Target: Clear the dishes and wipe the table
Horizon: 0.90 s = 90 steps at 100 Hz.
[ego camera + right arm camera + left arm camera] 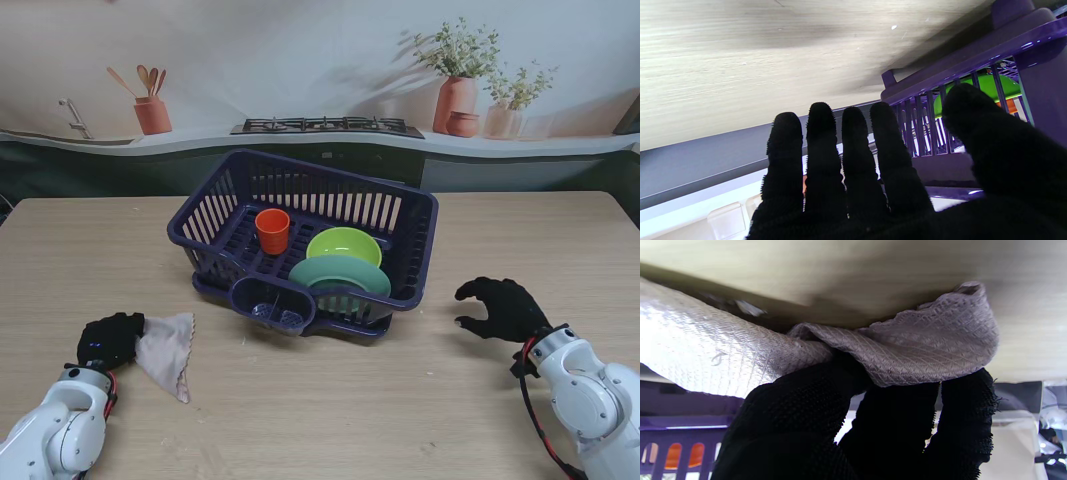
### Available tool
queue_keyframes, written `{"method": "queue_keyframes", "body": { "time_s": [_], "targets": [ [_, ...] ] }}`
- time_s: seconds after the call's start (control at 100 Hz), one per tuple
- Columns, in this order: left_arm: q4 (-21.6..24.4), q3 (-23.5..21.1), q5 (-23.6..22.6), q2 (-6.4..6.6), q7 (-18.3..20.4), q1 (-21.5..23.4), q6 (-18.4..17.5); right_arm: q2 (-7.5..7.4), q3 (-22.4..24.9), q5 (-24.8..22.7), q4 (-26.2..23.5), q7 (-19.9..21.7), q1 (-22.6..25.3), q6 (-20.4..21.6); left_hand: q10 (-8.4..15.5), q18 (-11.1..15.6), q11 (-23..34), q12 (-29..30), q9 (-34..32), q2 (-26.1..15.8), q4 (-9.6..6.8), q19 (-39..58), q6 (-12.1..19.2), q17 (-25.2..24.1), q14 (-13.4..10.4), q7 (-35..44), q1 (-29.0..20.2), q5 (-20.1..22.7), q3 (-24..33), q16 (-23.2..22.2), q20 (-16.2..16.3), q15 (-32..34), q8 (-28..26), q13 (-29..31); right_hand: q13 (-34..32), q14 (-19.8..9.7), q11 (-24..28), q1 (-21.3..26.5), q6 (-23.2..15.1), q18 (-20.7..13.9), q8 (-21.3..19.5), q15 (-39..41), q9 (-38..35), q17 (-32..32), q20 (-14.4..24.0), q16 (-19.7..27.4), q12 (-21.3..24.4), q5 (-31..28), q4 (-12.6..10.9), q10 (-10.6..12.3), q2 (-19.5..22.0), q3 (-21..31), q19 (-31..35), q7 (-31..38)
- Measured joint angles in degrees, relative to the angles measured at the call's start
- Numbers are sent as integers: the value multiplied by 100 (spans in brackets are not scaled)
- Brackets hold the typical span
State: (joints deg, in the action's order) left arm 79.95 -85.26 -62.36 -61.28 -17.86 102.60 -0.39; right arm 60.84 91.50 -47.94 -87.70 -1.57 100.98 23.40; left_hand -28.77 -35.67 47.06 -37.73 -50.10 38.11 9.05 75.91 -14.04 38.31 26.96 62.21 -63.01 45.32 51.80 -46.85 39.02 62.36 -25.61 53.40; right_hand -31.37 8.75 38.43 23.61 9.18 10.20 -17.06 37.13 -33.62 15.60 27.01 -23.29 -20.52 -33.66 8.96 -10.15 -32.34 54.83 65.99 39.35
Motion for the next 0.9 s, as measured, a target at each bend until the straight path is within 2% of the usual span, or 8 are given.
{"method": "queue_keyframes", "body": {
  "time_s": [0.16,0.34,0.53,0.63,0.72,0.9],
  "targets": [
    [-153,63,159,3,-12,-257,-38,1,10,-7,-2,-8,4,-10,1,0,0,0,0,-2,0,0,3,-3,0,-9,0,0,-1,1,0,0,82,0,0,0,0,0,0,0,0,0,0,0,0,0,0,0,0,0,0,0,1,0],
    [9,-30,145,0,129,-158,32,2,19,-10,-3,-3,5,-11,1,0,0,0,0,-35,1,0,3,10,0,-11,0,0,-2,2,0,0,127,0,0,0,0,0,0,0,0,0,0,0,0,0,0,0,0,0,0,0,1,0],
    [653,-270,129,-13,343,399,274,2,35,-14,-3,13,7,-7,1,0,0,1,0,-47,1,0,3,36,0,-20,0,1,-3,2,0,0,141,0,0,0,0,0,0,0,0,0,0,0,0,0,0,0,0,0,0,0,1,0],
    [934,-355,91,-29,272,738,382,1,40,-16,-3,13,12,-7,1,0,0,1,0,-53,1,0,3,36,4,-50,0,1,-3,2,0,0,142,0,0,0,0,0,0,0,0,0,0,0,0,0,0,0,0,0,0,0,1,0],
    [1180,-404,69,-60,156,1060,619,0,42,-16,-6,17,16,-8,1,-1,0,1,0,-55,1,0,-3,36,12,-73,0,1,-3,2,2,0,144,0,0,0,0,0,0,0,0,0,0,0,0,0,0,0,0,0,0,0,2,0],
    [1576,-485,-130,-98,144,1616,881,-1,45,-16,-7,28,19,-8,1,-1,0,1,0,-57,1,0,-12,36,53,-86,0,1,-4,2,64,0,167,0,0,0,0,0,0,0,0,0,0,0,0,0,0,0,0,0,0,0,2,0]
  ]
}}
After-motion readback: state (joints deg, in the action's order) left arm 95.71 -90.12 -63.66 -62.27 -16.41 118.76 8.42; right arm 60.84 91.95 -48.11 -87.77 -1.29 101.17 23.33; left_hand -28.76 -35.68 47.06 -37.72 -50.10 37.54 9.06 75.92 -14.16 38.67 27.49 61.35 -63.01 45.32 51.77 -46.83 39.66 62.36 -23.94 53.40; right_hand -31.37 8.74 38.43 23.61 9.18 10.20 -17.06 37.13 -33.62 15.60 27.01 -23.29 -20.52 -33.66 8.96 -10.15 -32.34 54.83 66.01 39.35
